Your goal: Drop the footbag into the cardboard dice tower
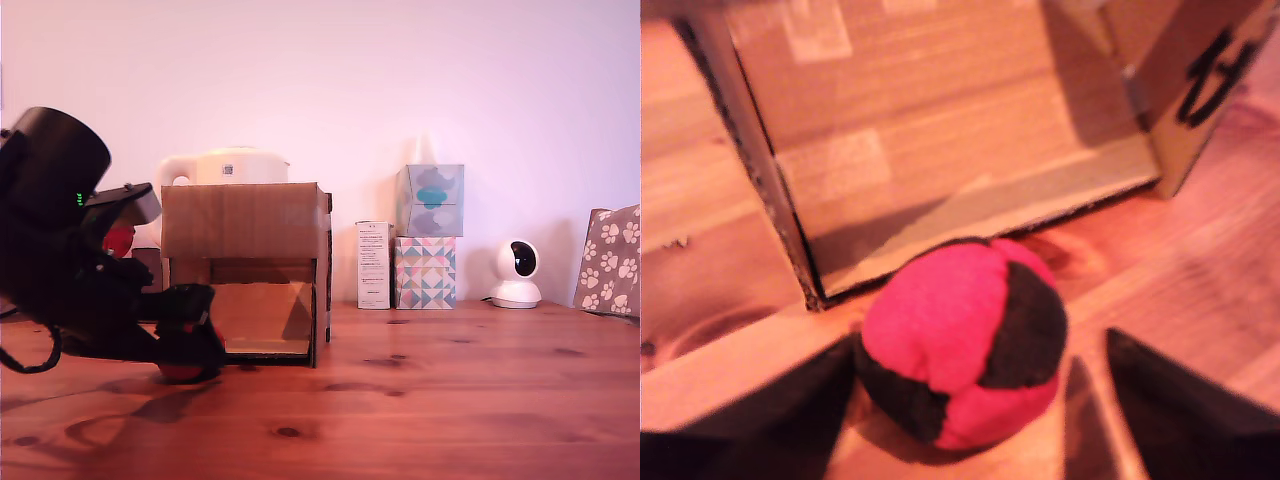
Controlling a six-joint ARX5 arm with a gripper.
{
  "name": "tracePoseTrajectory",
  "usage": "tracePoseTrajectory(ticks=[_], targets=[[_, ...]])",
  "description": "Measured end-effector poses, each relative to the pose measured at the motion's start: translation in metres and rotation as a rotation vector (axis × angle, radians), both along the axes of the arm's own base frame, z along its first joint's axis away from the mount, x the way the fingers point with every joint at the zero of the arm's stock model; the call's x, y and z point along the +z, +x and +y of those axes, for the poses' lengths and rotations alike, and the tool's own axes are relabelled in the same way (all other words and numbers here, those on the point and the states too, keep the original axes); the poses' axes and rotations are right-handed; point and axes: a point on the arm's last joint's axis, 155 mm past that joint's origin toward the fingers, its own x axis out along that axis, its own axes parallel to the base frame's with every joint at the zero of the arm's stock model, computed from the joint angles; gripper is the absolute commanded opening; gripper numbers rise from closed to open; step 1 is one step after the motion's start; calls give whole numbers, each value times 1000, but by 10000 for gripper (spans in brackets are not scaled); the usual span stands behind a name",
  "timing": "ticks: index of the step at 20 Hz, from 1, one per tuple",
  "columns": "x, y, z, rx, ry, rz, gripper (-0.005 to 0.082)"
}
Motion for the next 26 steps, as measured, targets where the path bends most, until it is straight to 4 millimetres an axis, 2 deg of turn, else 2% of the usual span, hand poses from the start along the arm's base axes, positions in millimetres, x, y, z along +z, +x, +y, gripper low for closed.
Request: tracePoseTrajectory(ticks=[6, 9, 11, 15, 19, 22, 26], targets=[[3, -1, -1, -7, 1, 15, 92], [5, -17, -1, -36, 8, 80, 92], [17, -29, 1, -52, 7, 109, 92], [65, -48, 8, -61, -12, 77, 92], [101, -66, 15, -64, -30, 41, 92], [140, -67, 15, -66, -79, -72, 92], [204, -53, 9, -72, -178, -310, 92]])
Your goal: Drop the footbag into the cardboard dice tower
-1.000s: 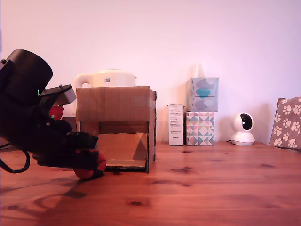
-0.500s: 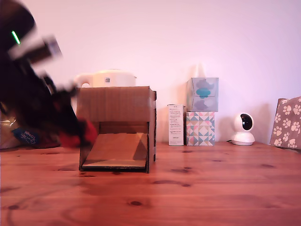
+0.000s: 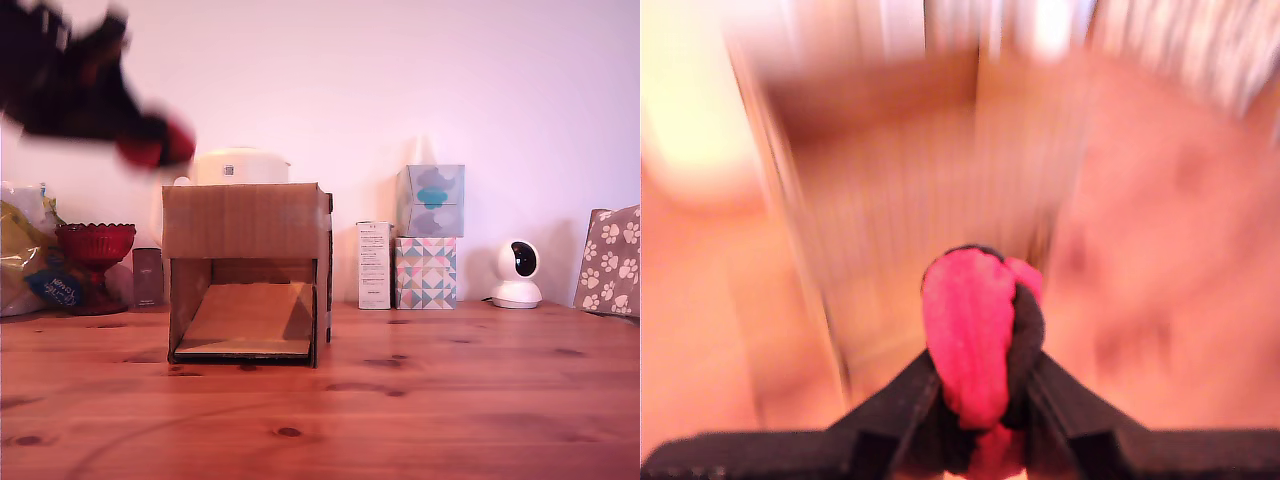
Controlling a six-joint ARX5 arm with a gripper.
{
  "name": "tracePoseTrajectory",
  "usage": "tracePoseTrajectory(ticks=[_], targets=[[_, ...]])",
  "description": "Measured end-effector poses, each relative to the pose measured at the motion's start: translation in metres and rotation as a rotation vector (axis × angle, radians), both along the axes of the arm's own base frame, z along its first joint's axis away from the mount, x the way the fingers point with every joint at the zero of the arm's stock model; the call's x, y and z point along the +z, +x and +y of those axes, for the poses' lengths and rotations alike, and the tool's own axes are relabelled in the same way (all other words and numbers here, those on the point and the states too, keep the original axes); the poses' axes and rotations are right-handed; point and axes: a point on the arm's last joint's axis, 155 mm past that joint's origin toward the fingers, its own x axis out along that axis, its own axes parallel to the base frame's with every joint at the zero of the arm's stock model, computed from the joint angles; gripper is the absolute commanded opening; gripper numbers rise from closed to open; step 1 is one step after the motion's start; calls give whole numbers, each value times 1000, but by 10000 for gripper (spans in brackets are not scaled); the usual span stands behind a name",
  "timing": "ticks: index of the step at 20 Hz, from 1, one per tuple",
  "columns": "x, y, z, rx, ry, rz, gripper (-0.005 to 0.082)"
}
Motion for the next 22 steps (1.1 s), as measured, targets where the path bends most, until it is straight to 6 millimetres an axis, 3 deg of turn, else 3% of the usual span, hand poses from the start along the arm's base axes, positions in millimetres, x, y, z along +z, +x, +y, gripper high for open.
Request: tracePoseTrajectory(ticks=[4, 6, 12, 15, 17, 20, 22], targets=[[45, 13, -6, 0, -85, -184, 92], [43, 22, -10, 1, -85, -185, 92], [41, 77, -35, 2, -29, -63, 92], [34, 101, -46, 4, 31, 62, 92], [20, 112, -51, 2, 67, 138, 92], [-10, 117, -53, 4, 118, 244, 92], [-20, 117, -53, 4, 132, 274, 96]])
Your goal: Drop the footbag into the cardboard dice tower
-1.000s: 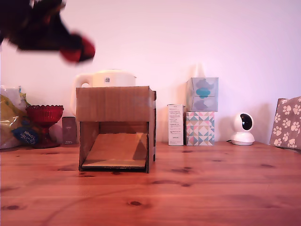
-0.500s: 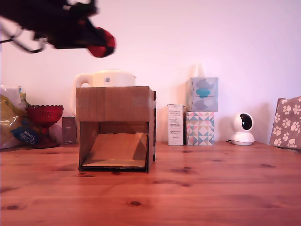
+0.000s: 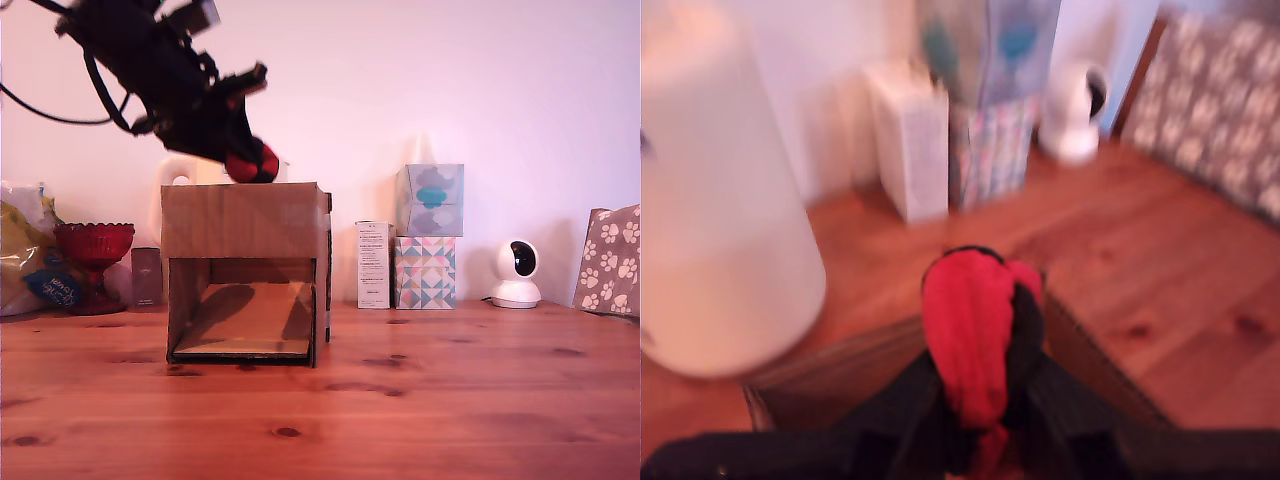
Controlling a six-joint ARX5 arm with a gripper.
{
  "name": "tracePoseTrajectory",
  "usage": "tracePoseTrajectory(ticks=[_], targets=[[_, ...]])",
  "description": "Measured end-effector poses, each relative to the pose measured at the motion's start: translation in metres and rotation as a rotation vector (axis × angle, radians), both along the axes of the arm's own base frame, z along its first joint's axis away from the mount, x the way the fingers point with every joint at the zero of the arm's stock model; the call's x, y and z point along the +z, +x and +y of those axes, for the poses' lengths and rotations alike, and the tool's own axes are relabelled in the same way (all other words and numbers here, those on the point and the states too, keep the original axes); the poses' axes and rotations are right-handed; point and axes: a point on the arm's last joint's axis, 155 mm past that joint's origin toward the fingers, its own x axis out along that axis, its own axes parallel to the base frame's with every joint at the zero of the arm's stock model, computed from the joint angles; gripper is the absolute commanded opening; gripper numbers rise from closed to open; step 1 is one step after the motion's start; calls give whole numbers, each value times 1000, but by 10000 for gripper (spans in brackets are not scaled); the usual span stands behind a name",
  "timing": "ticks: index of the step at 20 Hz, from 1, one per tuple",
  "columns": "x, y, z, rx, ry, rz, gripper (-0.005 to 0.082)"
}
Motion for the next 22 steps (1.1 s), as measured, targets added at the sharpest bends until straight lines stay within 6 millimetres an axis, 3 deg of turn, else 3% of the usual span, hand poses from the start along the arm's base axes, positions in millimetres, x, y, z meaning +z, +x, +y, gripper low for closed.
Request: tracePoseTrajectory(ticks=[1, 2, 4, 5, 7, 9, 10, 12, 13, 18, 22], targets=[[-1, 0, 0, 0, 2, 3, 149], [1, 0, 0, 0, 0, 1, 303], [5, 1, -1, 0, -4, -8, 729], [8, 2, -1, 0, -6, -12, 791], [13, 1, -1, 1, 1, 2, 723], [21, 1, 0, 2, 3, 3, 585], [20, -4, 2, 2, 11, 19, 452], [13, -17, 8, -3, 43, 73, 52], [10, -24, 10, -18, 61, 93, -11], [21, -47, 18, -37, 65, 70, -24], [0, -77, 31, -31, 31, 21, -24]])
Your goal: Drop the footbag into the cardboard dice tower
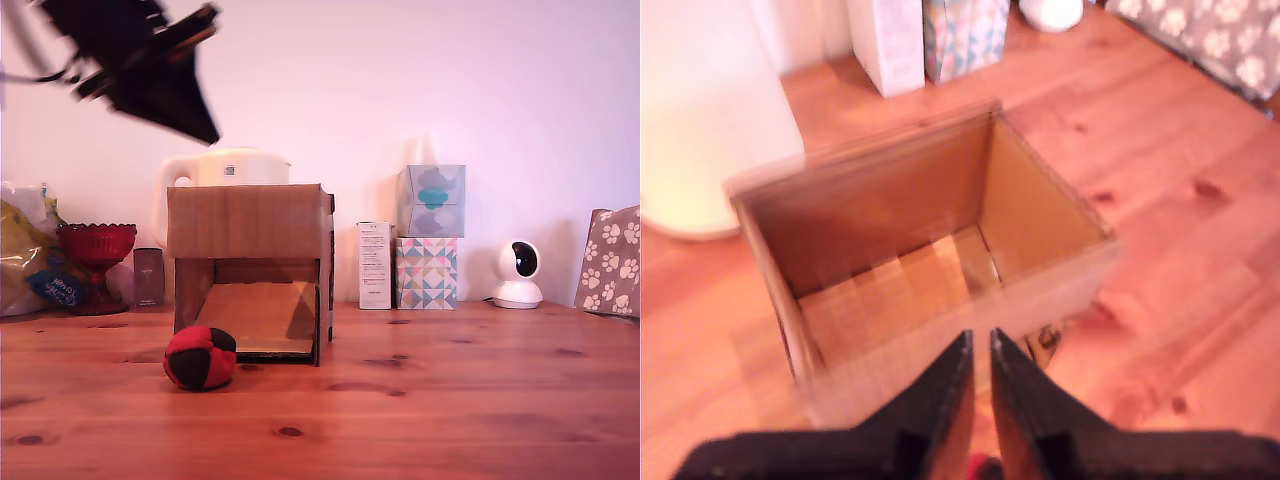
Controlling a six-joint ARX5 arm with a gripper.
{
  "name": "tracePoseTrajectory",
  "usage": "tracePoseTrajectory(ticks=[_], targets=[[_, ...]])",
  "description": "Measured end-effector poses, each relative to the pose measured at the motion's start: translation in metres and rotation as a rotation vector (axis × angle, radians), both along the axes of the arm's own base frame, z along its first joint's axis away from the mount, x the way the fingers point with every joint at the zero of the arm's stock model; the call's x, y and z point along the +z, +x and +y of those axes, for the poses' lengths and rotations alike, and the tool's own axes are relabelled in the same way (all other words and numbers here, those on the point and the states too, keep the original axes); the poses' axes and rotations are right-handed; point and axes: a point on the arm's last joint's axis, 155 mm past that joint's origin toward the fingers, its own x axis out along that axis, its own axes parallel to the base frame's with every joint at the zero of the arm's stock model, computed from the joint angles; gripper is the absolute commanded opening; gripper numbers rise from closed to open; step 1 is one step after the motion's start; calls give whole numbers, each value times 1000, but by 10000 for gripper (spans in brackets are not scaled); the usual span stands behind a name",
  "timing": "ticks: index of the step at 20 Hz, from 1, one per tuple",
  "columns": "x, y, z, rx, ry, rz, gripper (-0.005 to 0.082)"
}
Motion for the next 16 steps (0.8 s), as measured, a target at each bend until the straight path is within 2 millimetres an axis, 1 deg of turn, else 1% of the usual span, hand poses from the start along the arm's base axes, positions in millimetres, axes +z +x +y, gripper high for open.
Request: tracePoseTrajectory(ticks=[3, 8, 9, 12, 13, 14, 16], targets=[[-19, -17, 7, 7, -36, -47, -24], [-33, -39, 18, 17, -98, -139, -24], [-38, -44, 21, 23, -103, -156, -24], [-60, -59, 34, 49, -119, -139, -24], [-64, -65, 38, 54, -119, -139, -24], [-65, -69, 41, 66, -136, -132, -24], [-59, -75, 47, 84, -141, -144, -24]])
